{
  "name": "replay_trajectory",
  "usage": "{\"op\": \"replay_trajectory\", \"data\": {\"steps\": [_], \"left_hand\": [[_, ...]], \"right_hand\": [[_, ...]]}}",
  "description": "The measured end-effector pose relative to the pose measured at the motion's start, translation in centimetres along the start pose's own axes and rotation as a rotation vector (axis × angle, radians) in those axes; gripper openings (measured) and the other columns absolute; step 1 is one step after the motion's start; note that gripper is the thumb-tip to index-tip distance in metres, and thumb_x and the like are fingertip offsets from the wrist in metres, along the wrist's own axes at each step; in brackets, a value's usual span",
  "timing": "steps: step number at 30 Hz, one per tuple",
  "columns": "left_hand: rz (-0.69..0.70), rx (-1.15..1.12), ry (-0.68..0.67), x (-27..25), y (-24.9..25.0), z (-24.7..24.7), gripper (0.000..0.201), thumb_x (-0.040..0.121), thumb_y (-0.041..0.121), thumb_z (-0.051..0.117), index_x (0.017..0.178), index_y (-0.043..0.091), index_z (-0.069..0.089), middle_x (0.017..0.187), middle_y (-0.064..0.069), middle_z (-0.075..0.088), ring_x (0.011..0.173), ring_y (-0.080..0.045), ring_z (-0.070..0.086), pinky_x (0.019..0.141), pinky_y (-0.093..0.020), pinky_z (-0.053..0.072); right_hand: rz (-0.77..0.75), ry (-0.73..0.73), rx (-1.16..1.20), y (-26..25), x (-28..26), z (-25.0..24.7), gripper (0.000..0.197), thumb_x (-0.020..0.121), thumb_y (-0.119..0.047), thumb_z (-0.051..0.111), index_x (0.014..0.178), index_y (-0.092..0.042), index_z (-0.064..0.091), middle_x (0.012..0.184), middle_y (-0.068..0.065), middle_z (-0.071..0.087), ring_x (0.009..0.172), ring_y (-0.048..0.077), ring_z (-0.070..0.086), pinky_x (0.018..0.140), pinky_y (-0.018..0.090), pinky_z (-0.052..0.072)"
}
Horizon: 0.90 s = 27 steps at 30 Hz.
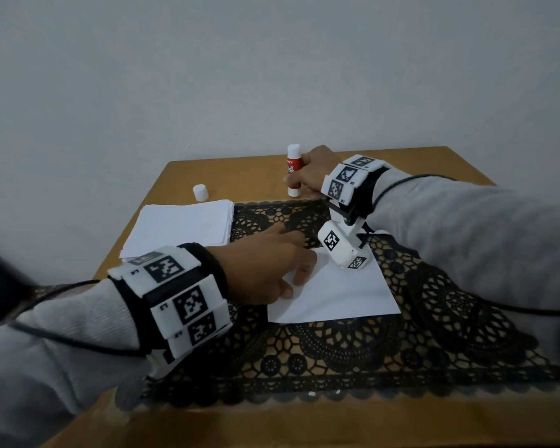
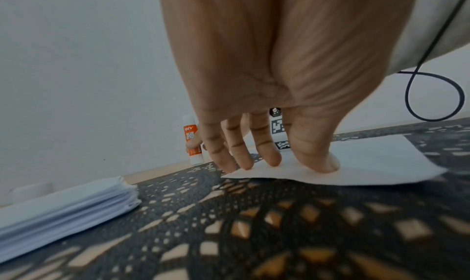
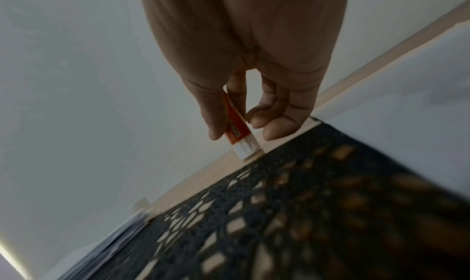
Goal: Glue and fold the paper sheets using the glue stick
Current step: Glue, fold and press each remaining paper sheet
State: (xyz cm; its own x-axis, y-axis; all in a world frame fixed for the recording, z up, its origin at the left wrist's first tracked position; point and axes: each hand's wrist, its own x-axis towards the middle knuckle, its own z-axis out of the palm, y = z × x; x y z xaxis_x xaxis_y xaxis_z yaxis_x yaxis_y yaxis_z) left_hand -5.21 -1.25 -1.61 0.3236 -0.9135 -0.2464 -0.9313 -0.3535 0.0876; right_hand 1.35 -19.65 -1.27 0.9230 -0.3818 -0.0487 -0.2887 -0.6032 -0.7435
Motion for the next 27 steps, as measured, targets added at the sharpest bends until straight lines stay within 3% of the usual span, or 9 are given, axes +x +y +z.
{"op": "replay_trajectory", "data": {"steps": [2,6,10,12,14,17,20,23,27], "left_hand": [[-0.04,0.041,0.003,-0.5,0.7,0.3,0.026,0.089,0.022,0.061,0.109,0.028,0.046,0.118,0.006,0.04,0.105,-0.013,0.028,0.092,-0.036,0.041],[-0.11,0.11,-0.012,-1.8,2.7,1.3,0.049,0.089,0.017,0.056,0.131,0.021,0.03,0.132,-0.005,0.03,0.113,-0.02,0.033,0.097,-0.039,0.043],[-0.163,0.055,-0.132,-3.5,5.2,1.5,0.064,0.096,0.026,0.047,0.148,0.019,0.011,0.149,-0.012,0.012,0.129,-0.031,0.034,0.105,-0.039,0.037],[-0.176,0.054,-0.178,-4.2,6.2,1.8,0.063,0.1,0.035,0.037,0.15,0.02,0.002,0.154,-0.016,0.002,0.137,-0.036,0.024,0.11,-0.042,0.029],[-0.202,0.059,-0.223,-4.6,6.7,2.2,0.066,0.101,0.042,0.029,0.151,0.021,-0.008,0.156,-0.021,-0.012,0.145,-0.039,0.001,0.117,-0.047,0.018],[-0.231,0.039,-0.262,-4.8,7.3,2.3,0.073,0.099,0.053,0.026,0.151,0.022,-0.015,0.154,-0.021,-0.023,0.144,-0.035,-0.018,0.119,-0.049,0.005],[-0.247,0.001,-0.303,-4.8,7.4,1.9,0.08,0.095,0.06,0.027,0.15,0.024,-0.018,0.154,-0.016,-0.028,0.143,-0.031,-0.023,0.119,-0.049,0.003],[-0.247,-0.036,-0.325,-4.8,7.2,1.6,0.082,0.093,0.063,0.029,0.149,0.028,-0.019,0.153,-0.013,-0.03,0.143,-0.027,-0.024,0.119,-0.051,0.006],[-0.244,-0.054,-0.344,-4.9,7.0,1.5,0.084,0.092,0.064,0.031,0.148,0.029,-0.021,0.152,-0.011,-0.033,0.142,-0.026,-0.027,0.118,-0.052,0.006]], "right_hand": [[-0.039,0.005,-0.021,-0.1,-1.2,-0.5,0.025,0.076,-0.029,0.078,0.093,-0.013,0.069,0.085,0.006,0.07,0.076,0.023,0.067,0.08,0.039,0.057],[-0.104,-0.041,-0.132,-0.1,-4.4,-2.4,0.029,0.077,-0.026,0.075,0.1,-0.01,0.065,0.092,0.007,0.07,0.084,0.024,0.069,0.083,0.042,0.058],[-0.12,-0.186,-0.135,0.1,-7.7,-4.6,0.021,0.09,-0.024,0.065,0.096,-0.004,0.065,0.067,0.002,0.066,0.063,0.02,0.06,0.067,0.035,0.056],[-0.149,-0.199,-0.184,0.1,-9.2,-5.1,0.024,0.091,-0.028,0.065,0.086,-0.005,0.066,0.065,0.008,0.061,0.057,0.021,0.055,0.062,0.035,0.055],[-0.202,-0.187,-0.25,0.1,-10.4,-5.1,0.028,0.09,-0.033,0.065,0.085,-0.006,0.068,0.064,0.009,0.06,0.052,0.021,0.055,0.057,0.034,0.055],[-0.306,-0.15,-0.323,-0.2,-11.8,-4.0,0.024,0.089,-0.035,0.066,0.086,-0.012,0.071,0.059,-0.002,0.056,0.043,0.008,0.052,0.049,0.027,0.047],[-0.36,-0.11,-0.386,-0.6,-12.1,-1.8,0.023,0.087,-0.035,0.068,0.09,-0.013,0.074,0.065,-0.011,0.051,0.057,0.007,0.049,0.051,0.021,0.031],[-0.376,-0.12,-0.394,-1.0,-11.8,0.2,0.021,0.085,-0.031,0.068,0.089,-0.011,0.07,0.07,-0.006,0.058,0.062,0.011,0.053,0.052,0.022,0.036],[-0.379,-0.143,-0.381,-1.5,-11.3,1.3,0.025,0.082,-0.033,0.072,0.091,-0.015,0.057,0.073,-0.008,0.053,0.064,0.012,0.052,0.05,0.022,0.035]]}}
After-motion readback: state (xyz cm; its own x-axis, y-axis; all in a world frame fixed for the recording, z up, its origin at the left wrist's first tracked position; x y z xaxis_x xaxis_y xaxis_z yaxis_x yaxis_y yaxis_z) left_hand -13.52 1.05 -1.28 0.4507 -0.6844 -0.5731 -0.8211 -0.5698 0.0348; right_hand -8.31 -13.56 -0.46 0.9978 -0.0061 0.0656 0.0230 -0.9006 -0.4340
